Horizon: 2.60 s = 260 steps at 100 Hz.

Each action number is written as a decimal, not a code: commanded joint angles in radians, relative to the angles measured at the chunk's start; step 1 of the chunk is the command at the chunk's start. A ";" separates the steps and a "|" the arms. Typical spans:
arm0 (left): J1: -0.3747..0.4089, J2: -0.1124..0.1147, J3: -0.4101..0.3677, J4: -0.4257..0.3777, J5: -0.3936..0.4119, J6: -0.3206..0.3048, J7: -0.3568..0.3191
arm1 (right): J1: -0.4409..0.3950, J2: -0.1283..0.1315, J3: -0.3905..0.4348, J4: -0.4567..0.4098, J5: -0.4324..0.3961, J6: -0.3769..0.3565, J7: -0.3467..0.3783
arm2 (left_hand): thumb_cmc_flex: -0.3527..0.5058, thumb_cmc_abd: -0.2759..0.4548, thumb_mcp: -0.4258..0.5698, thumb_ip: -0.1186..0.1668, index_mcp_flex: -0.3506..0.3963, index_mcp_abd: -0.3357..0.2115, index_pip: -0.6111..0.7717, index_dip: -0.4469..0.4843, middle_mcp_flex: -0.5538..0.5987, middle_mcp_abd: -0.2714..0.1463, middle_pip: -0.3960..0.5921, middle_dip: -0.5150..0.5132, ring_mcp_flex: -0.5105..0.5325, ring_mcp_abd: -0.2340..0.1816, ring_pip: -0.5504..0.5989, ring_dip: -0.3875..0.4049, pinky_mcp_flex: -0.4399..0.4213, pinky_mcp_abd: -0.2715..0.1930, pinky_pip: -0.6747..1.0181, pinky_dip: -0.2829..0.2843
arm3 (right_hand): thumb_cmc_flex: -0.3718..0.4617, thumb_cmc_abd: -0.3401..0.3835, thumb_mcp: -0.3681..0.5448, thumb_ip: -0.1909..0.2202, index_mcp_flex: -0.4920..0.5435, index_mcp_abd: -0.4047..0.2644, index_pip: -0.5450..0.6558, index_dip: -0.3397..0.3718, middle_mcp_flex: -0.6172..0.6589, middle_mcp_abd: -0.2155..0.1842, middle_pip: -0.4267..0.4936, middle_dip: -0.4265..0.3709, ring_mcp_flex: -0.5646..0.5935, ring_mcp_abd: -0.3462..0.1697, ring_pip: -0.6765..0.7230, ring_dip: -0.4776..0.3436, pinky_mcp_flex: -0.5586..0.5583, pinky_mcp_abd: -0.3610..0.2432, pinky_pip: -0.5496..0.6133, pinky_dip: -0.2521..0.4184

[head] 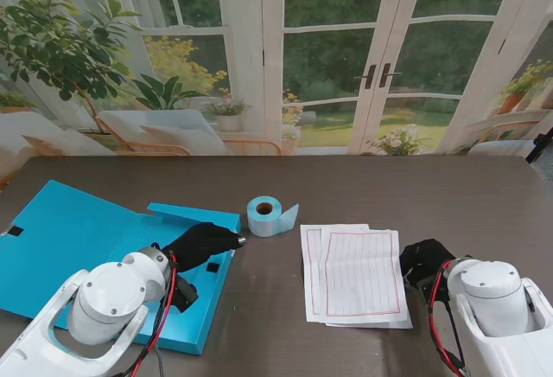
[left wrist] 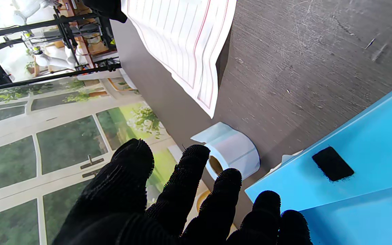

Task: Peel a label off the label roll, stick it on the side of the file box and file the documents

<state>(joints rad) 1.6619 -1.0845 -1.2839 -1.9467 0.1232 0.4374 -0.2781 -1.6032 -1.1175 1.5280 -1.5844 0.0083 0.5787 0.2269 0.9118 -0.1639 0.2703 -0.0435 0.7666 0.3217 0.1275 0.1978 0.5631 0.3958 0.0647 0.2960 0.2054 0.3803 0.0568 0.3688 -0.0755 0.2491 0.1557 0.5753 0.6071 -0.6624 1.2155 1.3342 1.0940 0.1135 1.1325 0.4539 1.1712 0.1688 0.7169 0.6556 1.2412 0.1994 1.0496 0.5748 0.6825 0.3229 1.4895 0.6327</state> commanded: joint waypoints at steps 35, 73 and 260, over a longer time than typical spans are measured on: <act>0.006 -0.004 -0.008 -0.001 -0.002 -0.016 -0.018 | -0.029 -0.032 0.025 -0.089 0.109 -0.001 -0.027 | 0.035 0.039 -0.038 -0.004 0.002 0.006 -0.008 0.000 -0.027 -0.005 0.000 -0.007 -0.026 -0.005 0.004 -0.009 -0.014 -0.050 -0.025 -0.002 | 0.030 -0.048 0.078 0.066 0.054 0.067 -0.012 0.058 0.063 0.011 -0.019 0.024 0.057 0.021 0.030 0.009 0.101 0.029 0.027 -0.006; 0.018 -0.006 -0.018 0.001 -0.007 -0.028 -0.011 | -0.066 -0.040 0.047 -0.177 0.160 0.052 -0.044 | 0.037 0.042 -0.045 -0.004 -0.001 0.007 -0.010 -0.001 -0.026 -0.005 0.000 -0.006 -0.025 -0.004 0.004 -0.009 -0.015 -0.050 -0.023 0.003 | 0.032 -0.048 0.090 0.066 0.057 0.083 -0.023 0.072 0.061 0.019 -0.021 0.039 0.055 0.022 0.036 0.002 0.102 0.029 0.023 -0.002; 0.066 -0.015 -0.067 0.076 -0.060 -0.139 0.009 | -0.058 -0.010 0.025 -0.113 0.215 0.124 0.094 | 0.054 0.050 -0.073 -0.002 -0.003 0.012 -0.012 -0.002 -0.029 -0.002 0.000 -0.007 -0.030 -0.002 0.003 -0.009 -0.014 -0.051 -0.027 0.001 | -0.181 0.039 -0.171 -0.178 -0.230 -0.104 -0.020 -0.043 -0.160 0.017 0.021 0.030 -0.116 0.044 0.047 0.075 -0.099 -0.022 0.018 0.056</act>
<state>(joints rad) 1.7279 -1.0949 -1.3531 -1.8719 0.0659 0.2988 -0.2491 -1.6616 -1.1349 1.5607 -1.7078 0.2374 0.7070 0.3014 0.9423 -0.1534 0.2257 -0.0431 0.7661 0.3352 0.1240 0.1978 0.5507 0.3958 0.0632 0.2960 0.1890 0.3803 0.0577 0.3688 -0.0755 0.2477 0.1556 0.5750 0.4677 -0.6177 1.0989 1.2019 0.9268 0.0431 1.1420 0.4543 1.0519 0.2009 0.7149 0.6914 1.1474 0.2281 1.0772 0.6300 0.6402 0.3425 1.4896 0.6537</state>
